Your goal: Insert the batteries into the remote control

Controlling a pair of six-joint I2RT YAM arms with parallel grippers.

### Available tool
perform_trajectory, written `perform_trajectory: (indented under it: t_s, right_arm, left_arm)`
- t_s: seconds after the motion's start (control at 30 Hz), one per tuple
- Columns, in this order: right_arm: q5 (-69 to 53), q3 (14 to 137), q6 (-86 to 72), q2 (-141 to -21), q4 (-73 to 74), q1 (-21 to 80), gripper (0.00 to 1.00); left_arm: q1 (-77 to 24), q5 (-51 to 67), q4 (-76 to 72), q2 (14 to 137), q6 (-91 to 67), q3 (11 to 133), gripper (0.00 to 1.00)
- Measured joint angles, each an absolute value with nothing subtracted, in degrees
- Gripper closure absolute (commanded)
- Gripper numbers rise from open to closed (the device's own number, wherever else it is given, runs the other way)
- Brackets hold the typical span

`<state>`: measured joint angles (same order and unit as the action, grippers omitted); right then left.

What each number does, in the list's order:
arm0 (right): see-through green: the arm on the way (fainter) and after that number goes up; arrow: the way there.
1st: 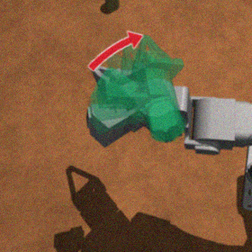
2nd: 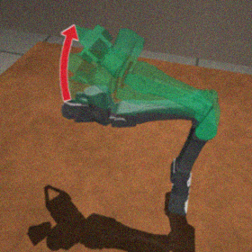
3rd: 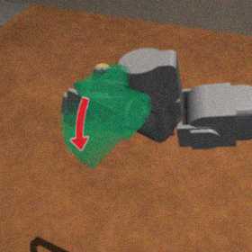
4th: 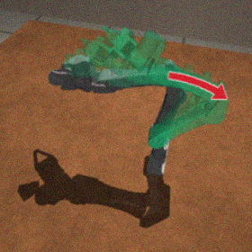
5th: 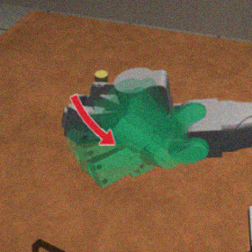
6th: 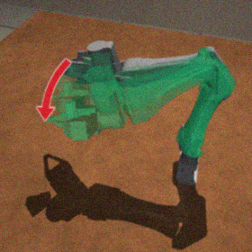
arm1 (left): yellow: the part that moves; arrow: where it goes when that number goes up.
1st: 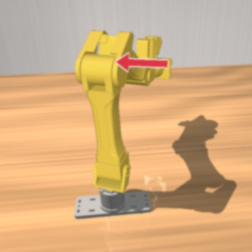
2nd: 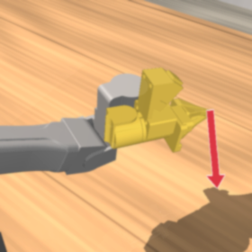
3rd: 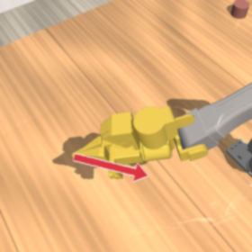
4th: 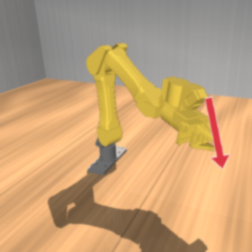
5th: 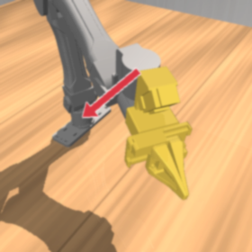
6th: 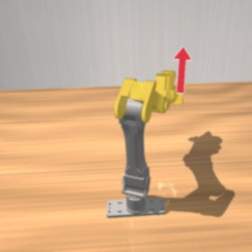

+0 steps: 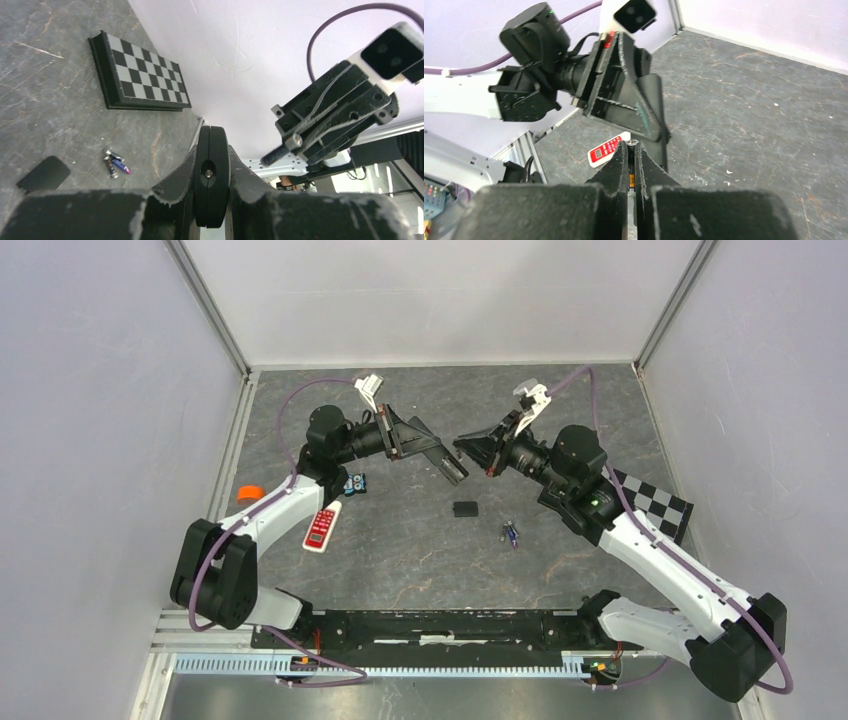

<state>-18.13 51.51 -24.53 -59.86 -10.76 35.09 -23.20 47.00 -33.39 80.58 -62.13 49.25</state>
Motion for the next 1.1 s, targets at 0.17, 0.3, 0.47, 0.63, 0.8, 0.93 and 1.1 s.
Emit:
perform_trajectory:
  t_s: [0.17, 0.3, 0.47, 0.63, 0.8, 0.93, 1.1]
  right_arm:
    - [-19.31, 51.53, -21.08, -60.23, -11.03, 37.95, 1.0]
    - [-19.42, 52.42, -17.06, -61.1, -9.08, 38.59, 1.0]
    - [-19.57, 54.41, -12.47, -61.89, -6.37, 38.59, 0.99]
    - [-21.15, 55.33, -9.82, -62.06, -5.02, 38.59, 0.98]
    - [-23.49, 55.51, -9.06, -62.37, -5.06, 38.57, 0.97]
    - [-25.04, 55.51, -8.93, -62.63, -5.06, 38.59, 0.96]
    - [-25.5, 55.53, -8.67, -62.67, -4.84, 38.59, 0.9]
  left_arm:
    - [-23.18, 48.16, -38.85, 81.49, -67.77, 49.36, 0.98]
    - [-23.2, 48.73, -41.25, 81.93, -71.05, 49.5, 0.98]
    - [-23.2, 49.71, -42.98, 81.95, -73.43, 49.78, 0.98]
    - [-23.2, 49.91, -44.73, 81.95, -75.0, 50.13, 0.98]
    - [-23.2, 50.09, -44.8, 81.97, -75.42, 50.33, 0.98]
    - [-23.2, 50.09, -44.82, 82.04, -75.72, 50.48, 0.98]
    - [-23.2, 50.02, -44.97, 82.5, -76.27, 50.63, 0.98]
